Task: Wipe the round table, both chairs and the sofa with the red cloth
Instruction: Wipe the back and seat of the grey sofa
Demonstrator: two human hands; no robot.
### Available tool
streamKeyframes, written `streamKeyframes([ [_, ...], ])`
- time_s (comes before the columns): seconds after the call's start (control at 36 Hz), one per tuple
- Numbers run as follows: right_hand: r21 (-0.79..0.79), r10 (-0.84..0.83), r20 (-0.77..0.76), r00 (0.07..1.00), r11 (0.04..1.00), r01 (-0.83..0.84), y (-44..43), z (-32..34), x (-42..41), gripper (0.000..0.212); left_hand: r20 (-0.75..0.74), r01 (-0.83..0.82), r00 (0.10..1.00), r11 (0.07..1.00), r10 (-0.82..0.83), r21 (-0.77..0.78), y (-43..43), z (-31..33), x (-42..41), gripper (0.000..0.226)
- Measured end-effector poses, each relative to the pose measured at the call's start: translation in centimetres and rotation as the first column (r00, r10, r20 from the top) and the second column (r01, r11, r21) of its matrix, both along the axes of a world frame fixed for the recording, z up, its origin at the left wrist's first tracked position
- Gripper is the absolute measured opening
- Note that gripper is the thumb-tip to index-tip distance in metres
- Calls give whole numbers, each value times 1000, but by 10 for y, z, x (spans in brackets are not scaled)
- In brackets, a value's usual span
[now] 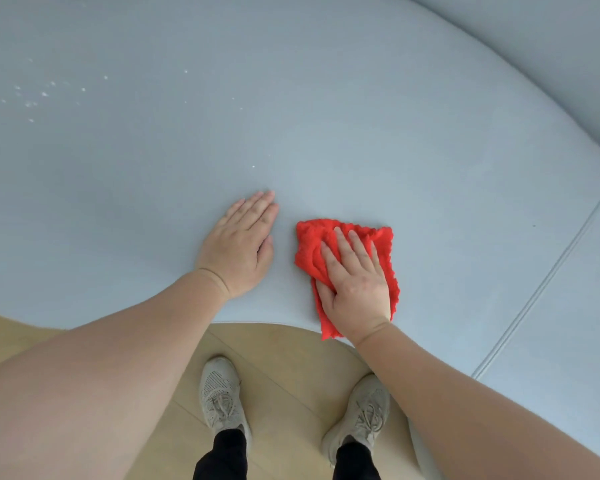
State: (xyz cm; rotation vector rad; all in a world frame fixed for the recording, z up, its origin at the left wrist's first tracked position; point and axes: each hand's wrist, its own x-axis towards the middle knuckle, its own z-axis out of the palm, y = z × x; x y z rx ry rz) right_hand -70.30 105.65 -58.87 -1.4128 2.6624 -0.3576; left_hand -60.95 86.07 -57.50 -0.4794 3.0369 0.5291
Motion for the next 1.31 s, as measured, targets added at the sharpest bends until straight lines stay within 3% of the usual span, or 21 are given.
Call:
streamKeyframes([
  [0.28, 14, 7, -38, 999, 1000, -6, 0, 2, 22, 46, 115, -103, 986, 986, 118, -131, -70, 19, 82, 54],
  [0.58, -30, 176, -73, 982, 984, -178, -79, -1, 8, 46, 74, -226, 969, 965, 237, -132, -97, -5, 74, 59],
  [0.83, -62, 164, -48, 985, 984, -166, -85, -3, -1, 44, 46, -209, 976, 974, 214, -90, -99, -15, 76, 59],
  [1.0, -43, 52, -30, 998, 998, -54, -135, -4, -38, 46, 59, -198, 977, 977, 203, -73, -100, -15, 75, 59],
  [1.31, -28, 75, -33, 997, 997, -76, -181, -5, -93, 49, 42, -184, 982, 981, 187, -64, -103, -18, 74, 57],
])
